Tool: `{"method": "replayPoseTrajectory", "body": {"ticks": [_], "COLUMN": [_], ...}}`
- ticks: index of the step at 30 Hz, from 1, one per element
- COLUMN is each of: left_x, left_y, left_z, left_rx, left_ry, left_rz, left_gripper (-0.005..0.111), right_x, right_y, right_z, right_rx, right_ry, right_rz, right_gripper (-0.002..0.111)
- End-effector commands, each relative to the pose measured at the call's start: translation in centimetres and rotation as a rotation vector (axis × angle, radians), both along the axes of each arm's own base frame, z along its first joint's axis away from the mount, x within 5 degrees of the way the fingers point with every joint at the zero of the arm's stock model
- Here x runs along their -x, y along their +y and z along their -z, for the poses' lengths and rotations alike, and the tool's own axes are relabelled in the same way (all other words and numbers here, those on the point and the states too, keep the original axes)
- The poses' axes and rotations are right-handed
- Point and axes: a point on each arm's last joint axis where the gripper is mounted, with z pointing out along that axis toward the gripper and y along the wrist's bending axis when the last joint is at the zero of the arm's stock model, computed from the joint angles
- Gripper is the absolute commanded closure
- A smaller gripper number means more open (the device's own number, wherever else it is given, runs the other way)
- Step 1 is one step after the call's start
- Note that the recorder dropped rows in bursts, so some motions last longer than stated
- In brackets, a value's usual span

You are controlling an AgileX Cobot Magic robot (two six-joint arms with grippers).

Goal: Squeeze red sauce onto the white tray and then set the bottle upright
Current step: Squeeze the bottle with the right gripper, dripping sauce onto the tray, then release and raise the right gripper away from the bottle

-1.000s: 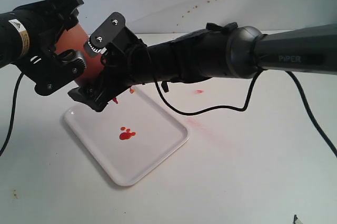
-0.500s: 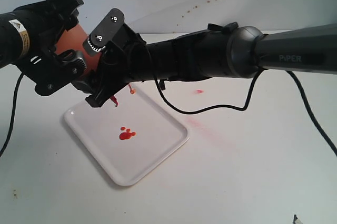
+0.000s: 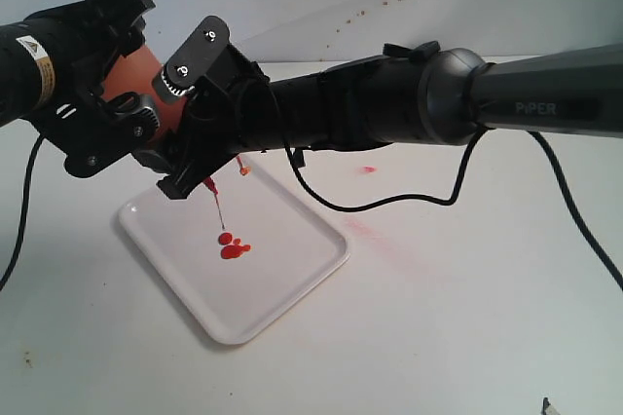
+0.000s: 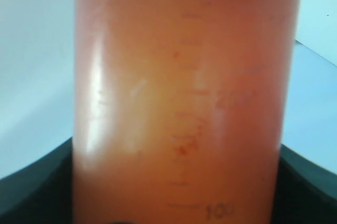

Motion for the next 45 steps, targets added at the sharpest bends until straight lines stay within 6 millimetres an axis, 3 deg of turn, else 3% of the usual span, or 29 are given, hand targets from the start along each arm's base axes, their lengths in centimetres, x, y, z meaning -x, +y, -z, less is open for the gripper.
{"method": "replayPoseTrajectory", "body": {"ticks": [1, 2, 5, 6, 8, 10, 18, 26, 36, 40, 45], "left_x": [0.0, 0.0, 0.0, 0.0, 0.0, 0.0, 0.0, 0.0, 0.0, 0.0, 0.4], "left_y": [0.0, 0.0, 0.0, 0.0, 0.0, 0.0, 0.0, 0.0, 0.0, 0.0, 0.3], "left_z": [-0.6, -0.6, -0.6, -0.6, -0.6, -0.6, -0.6, -0.6, -0.6, -0.6, 0.5], "left_rx": [0.009, 0.009, 0.009, 0.011, 0.014, 0.014, 0.014, 0.015, 0.054, 0.126, 0.242], "left_ry": [-0.022, -0.022, -0.022, -0.022, -0.022, -0.022, -0.022, -0.022, -0.021, -0.02, 0.011], "left_rz": [-0.015, -0.015, -0.015, -0.015, -0.016, -0.016, -0.016, -0.017, -0.032, -0.062, -0.123], "left_gripper": [0.107, 0.107, 0.107, 0.107, 0.107, 0.107, 0.107, 0.107, 0.107, 0.107, 0.107], "right_x": [0.0, -0.1, -0.3, -0.4, -0.7, -0.9, 0.9, 1.3, 1.9, 2.1, 3.2], "right_y": [0.0, 0.0, -0.3, -0.4, -0.8, -1.1, -1.2, -1.8, -4.9, -6.2, -7.0], "right_z": [-0.5, -0.5, -0.8, -1.0, -1.4, -2.1, -4.6, -4.7, -7.4, -9.5, -12.0], "right_rx": [-0.018, -0.017, -0.012, -0.008, 0.002, 0.012, 0.017, 0.118, 0.28, 0.253, 0.222], "right_ry": [0.007, 0.006, 0.01, 0.01, 0.001, -0.018, -0.03, -0.012, -0.012, -0.019, -0.045], "right_rz": [0.009, 0.011, 0.048, 0.075, 0.125, 0.168, 0.024, 0.019, 0.031, 0.056, 0.049], "right_gripper": [0.101, 0.095, 0.062, 0.044, 0.019, 0.003, 0.003, 0.003, 0.004, 0.01, 0.03]}}
